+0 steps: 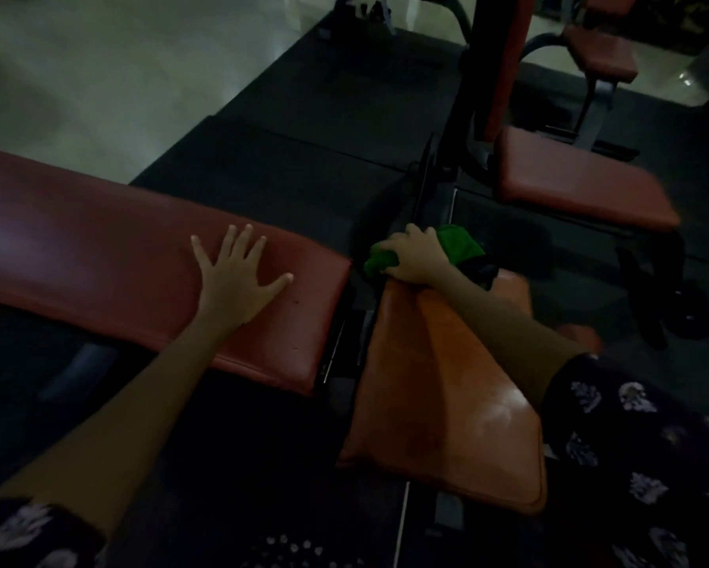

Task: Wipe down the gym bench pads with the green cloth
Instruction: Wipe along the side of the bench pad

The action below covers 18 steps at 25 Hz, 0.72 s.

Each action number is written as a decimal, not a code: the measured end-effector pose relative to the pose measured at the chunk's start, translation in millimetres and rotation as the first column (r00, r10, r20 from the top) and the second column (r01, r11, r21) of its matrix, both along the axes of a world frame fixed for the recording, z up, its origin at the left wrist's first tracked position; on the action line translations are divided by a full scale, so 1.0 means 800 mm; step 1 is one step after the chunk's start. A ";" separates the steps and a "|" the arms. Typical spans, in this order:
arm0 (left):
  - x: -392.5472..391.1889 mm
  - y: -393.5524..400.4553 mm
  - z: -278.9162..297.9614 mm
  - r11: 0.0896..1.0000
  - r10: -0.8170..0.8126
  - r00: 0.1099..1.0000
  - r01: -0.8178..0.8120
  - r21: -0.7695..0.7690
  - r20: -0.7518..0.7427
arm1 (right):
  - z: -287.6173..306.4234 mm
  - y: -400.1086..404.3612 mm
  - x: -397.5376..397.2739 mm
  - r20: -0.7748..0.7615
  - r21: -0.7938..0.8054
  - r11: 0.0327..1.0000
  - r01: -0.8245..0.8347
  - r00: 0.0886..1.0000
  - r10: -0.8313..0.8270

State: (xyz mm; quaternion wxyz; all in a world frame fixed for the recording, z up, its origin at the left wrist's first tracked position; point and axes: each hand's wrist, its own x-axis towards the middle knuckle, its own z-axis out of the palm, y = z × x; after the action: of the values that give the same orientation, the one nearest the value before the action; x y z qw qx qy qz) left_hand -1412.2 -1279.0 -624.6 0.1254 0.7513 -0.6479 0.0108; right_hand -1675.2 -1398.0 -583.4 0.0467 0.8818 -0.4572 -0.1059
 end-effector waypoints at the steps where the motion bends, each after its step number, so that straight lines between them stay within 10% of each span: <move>1: -0.003 0.000 0.002 0.998 0.049 0.999 -0.048 0.029 -0.001 | -0.003 0.012 0.007 -0.054 -0.008 0.995 -0.099 0.994 0.099; 4: -0.008 0.001 0.003 0.990 0.090 0.996 -0.087 0.111 -0.027 | 0.003 0.034 0.015 0.161 0.034 0.998 -0.054 0.986 0.048; 7: -0.003 -0.002 0.009 0.990 0.074 0.996 -0.068 0.122 -0.051 | 0.001 0.043 0.069 0.661 0.066 0.977 0.203 0.724 -0.195; 10: 0.038 -0.007 0.029 0.991 0.024 0.980 0.003 0.134 -0.199 | -0.024 0.094 0.141 0.595 0.218 0.951 0.218 0.743 -0.307; 16: 0.112 0.041 0.005 0.968 0.214 0.975 -0.206 0.141 -0.049 | -0.054 0.233 0.153 0.500 -0.264 0.953 -0.150 0.823 0.268; 18: 0.110 0.039 0.005 0.971 0.204 0.976 -0.191 0.145 -0.082 | -0.053 0.186 0.142 0.530 -0.214 0.975 -0.063 0.830 0.170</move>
State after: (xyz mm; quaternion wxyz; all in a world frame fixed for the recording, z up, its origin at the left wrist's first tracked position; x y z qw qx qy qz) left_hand -1324.1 -1247.7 -620.6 0.1030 0.8186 -0.5622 -0.0572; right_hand -1562.0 -1249.2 -625.7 0.0037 0.8933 -0.4044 0.1959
